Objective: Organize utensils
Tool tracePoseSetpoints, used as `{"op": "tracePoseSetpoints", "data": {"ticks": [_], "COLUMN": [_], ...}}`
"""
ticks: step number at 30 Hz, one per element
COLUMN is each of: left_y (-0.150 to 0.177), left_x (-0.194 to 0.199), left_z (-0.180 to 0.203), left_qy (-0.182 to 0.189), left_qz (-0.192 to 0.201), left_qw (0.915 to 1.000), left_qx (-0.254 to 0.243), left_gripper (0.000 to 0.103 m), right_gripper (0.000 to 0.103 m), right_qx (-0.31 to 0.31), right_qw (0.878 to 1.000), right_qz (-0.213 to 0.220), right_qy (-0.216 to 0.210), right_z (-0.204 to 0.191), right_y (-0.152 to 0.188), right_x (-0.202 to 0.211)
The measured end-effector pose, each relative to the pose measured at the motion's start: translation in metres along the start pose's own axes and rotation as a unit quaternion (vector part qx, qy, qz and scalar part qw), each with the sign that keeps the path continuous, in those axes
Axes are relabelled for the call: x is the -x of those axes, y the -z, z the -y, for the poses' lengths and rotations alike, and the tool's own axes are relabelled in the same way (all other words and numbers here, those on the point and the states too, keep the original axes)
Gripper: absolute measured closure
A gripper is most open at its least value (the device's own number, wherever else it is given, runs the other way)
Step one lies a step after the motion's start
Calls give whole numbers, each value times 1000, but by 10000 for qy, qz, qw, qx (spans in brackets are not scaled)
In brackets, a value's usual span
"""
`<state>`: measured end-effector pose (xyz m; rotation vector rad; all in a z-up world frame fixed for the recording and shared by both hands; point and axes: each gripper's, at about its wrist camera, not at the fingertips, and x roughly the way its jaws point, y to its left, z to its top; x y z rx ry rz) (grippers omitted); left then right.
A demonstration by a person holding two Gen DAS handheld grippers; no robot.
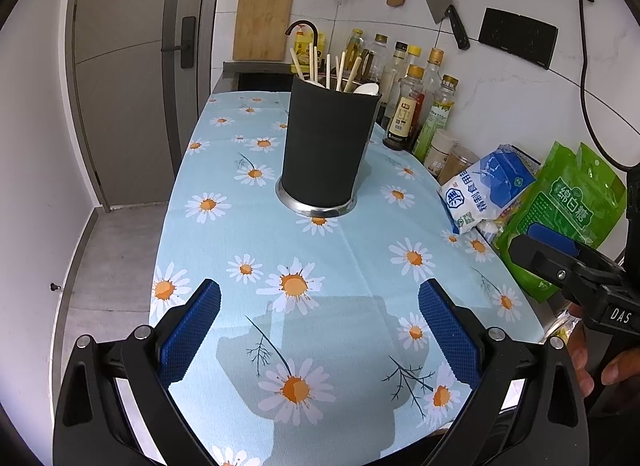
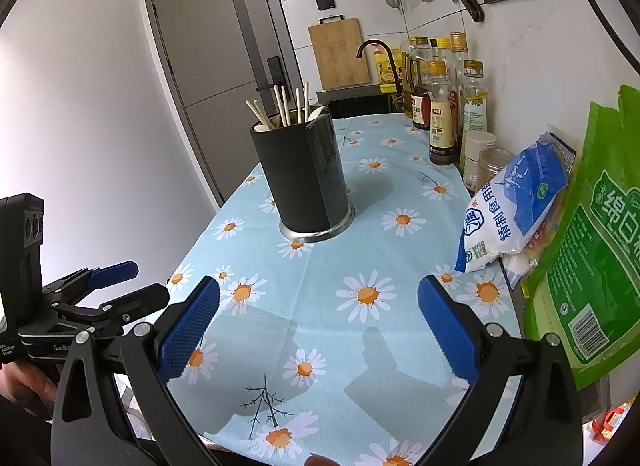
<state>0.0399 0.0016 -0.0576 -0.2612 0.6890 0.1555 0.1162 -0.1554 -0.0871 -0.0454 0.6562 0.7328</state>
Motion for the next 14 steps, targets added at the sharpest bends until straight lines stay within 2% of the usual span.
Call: {"op": "tracePoseSetpoints", "data": {"ticks": [14], "left_y": [-2], "left_x": [-3], "left_z": [4], "left_qy": [-30], "left_qz": [-50], "left_qw": [10000], "left_qx": [-48], "left_gripper": [6], "right_gripper": [5], "right_qx": [-21], "right_qw": [10000], "right_qz": [-19], "right_qy": [24], "right_z": [3], "right_y": [1], "right_x": [-1]}}
